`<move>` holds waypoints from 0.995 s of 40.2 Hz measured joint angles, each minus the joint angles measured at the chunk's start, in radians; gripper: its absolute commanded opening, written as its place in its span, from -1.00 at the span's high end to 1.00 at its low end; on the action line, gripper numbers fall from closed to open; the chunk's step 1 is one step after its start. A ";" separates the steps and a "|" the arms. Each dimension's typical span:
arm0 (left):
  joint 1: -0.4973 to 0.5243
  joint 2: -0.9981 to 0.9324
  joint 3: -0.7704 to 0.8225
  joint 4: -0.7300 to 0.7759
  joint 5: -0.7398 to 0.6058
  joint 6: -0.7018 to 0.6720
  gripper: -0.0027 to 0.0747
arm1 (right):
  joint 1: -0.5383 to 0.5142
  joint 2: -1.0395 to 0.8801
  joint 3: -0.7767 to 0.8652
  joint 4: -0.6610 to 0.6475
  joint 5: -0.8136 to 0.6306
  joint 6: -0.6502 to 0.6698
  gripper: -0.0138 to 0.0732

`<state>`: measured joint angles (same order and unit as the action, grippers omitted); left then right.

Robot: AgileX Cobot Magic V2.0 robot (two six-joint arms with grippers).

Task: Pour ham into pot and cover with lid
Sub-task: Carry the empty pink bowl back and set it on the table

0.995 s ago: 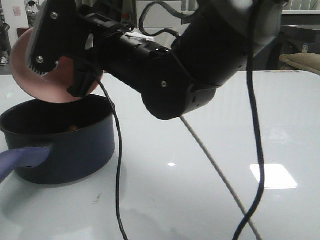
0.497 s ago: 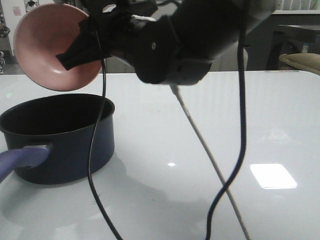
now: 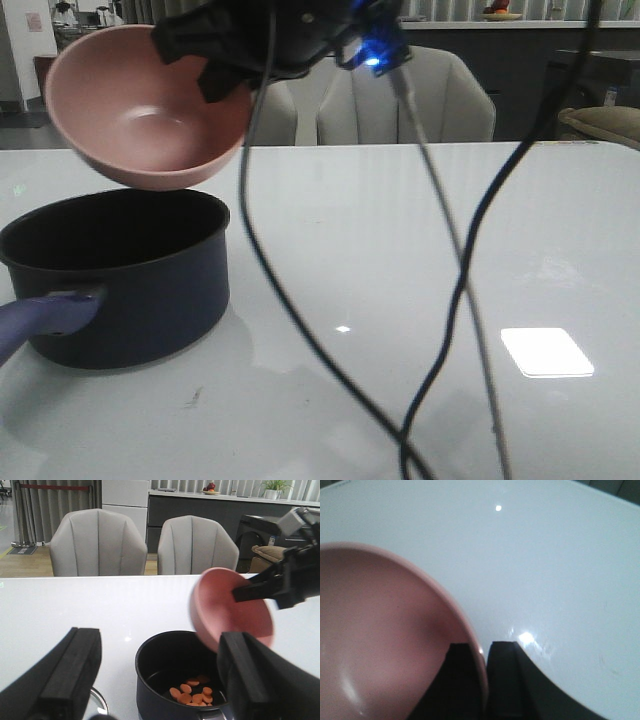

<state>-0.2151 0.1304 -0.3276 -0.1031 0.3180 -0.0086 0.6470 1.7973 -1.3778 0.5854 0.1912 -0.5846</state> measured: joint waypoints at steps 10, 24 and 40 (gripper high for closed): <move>0.000 0.000 0.000 0.000 0.000 0.000 -0.38 | -0.243 -0.089 0.000 0.002 0.324 0.007 0.37; 0.000 0.000 0.000 0.000 0.000 0.000 -0.38 | -0.523 -0.095 0.104 -0.029 0.472 0.132 0.37; 0.000 0.000 0.000 0.000 0.000 0.000 -0.38 | -0.563 -0.023 0.153 -0.090 0.513 0.138 0.36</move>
<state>-0.2151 0.1304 -0.3276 -0.1031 0.3180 -0.0086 0.0837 1.7743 -1.2248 0.4954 0.7045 -0.4463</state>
